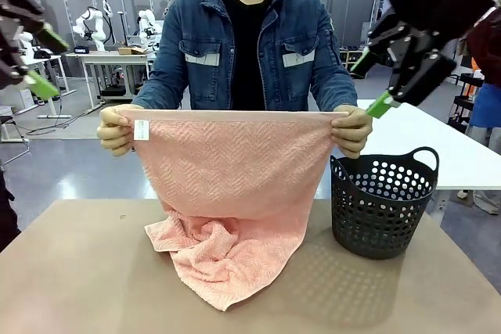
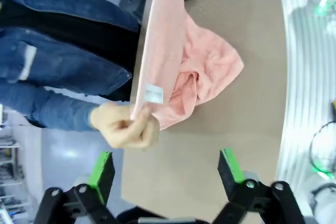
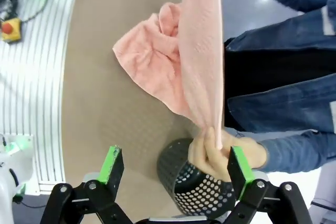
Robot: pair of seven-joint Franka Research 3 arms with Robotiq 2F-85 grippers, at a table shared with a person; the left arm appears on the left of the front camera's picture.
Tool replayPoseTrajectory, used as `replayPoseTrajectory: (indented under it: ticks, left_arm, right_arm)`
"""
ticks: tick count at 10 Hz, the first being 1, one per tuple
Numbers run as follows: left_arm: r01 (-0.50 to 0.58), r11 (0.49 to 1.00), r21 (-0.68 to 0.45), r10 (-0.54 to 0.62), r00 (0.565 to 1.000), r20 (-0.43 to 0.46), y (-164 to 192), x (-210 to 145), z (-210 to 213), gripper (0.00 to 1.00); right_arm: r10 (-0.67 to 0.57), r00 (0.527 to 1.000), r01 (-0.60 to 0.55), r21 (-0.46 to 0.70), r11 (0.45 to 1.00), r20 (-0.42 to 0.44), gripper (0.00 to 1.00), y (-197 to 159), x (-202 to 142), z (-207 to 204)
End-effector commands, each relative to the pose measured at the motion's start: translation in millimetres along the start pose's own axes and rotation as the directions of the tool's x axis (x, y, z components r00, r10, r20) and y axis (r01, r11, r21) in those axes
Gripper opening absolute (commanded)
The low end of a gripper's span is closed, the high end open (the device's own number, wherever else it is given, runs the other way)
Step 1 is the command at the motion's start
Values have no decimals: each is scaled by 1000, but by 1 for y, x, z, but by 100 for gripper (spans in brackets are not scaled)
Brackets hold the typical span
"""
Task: Fold the towel.
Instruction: Grab the top end of the 100 cm Hotel Towel extended by the human.
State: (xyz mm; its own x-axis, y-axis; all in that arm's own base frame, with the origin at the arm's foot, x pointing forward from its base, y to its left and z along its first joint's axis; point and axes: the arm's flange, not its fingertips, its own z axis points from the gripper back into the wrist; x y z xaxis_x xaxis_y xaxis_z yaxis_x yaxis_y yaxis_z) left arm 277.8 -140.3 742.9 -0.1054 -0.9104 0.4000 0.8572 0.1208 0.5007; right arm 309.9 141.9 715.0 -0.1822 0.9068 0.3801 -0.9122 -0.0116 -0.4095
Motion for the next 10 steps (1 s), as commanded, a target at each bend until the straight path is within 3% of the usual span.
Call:
replayPoseTrajectory:
  ticks: [1,3,5,7,10]
  left_arm:
    - [32,999,-15,-33,994,-102,23,38,-15,100]
    - [79,997,-7,-79,980,-184,32,74,-33,100]
    - [86,996,-25,-90,975,-203,40,90,-55,100]
    - [65,997,-45,-74,966,-246,51,91,-76,100]
    - [67,983,-169,-105,969,-225,63,89,-108,100]
  right_arm:
    - [3,997,-4,-5,1000,-72,100,-14,21,2]
    - [-32,989,30,-15,999,-145,100,-24,37,-7]
    - [-85,977,87,3,996,-198,100,-38,47,-20]
    - [-91,970,96,11,995,-226,100,-51,51,-30]
    - [-124,957,130,8,991,-262,100,-73,48,-52]
